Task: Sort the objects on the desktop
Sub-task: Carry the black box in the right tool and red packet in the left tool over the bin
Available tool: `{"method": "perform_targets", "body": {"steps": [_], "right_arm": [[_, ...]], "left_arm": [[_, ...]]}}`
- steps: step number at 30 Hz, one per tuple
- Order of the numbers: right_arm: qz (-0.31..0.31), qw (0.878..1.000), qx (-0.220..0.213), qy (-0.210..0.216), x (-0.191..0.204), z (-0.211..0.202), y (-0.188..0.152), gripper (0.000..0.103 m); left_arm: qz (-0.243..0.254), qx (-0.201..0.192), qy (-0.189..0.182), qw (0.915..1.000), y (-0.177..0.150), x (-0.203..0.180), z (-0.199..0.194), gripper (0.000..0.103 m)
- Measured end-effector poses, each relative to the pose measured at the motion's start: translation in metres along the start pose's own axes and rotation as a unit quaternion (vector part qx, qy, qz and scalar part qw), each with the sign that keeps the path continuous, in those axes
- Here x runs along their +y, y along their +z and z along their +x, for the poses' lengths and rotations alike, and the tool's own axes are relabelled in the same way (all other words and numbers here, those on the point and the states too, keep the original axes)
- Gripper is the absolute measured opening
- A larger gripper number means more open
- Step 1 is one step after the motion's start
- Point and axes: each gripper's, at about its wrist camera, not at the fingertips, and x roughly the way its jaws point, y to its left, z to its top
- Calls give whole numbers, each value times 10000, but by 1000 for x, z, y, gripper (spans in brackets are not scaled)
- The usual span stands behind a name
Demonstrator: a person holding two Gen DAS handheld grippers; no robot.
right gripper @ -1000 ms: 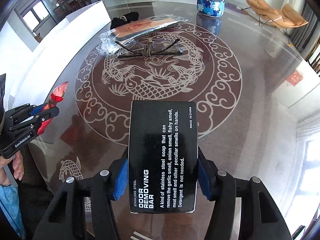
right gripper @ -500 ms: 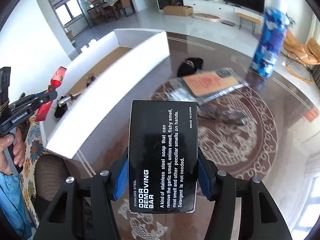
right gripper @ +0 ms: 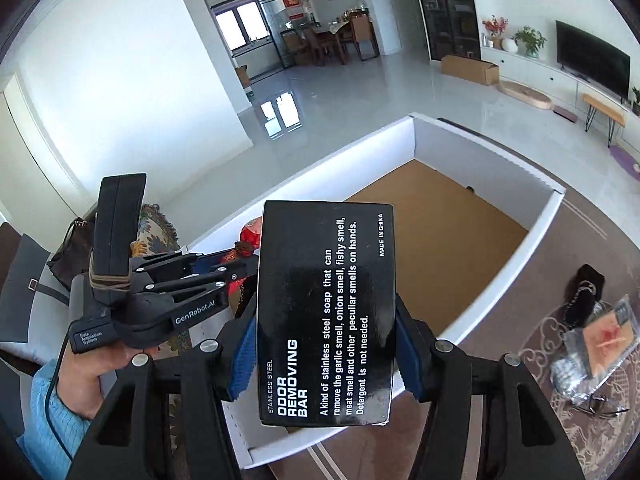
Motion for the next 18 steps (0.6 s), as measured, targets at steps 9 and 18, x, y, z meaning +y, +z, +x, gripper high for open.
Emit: {"method": "perform_targets", "body": {"steps": [9, 18], "right_arm": [[89, 9980, 613, -150, 3, 86, -20, 62], [138, 9996, -47, -227, -20, 34, -27, 87]], "left_arm": [[-140, 298, 189, 9993, -20, 20, 34, 21], [-80, -117, 567, 9983, -27, 6, 10, 78]]}}
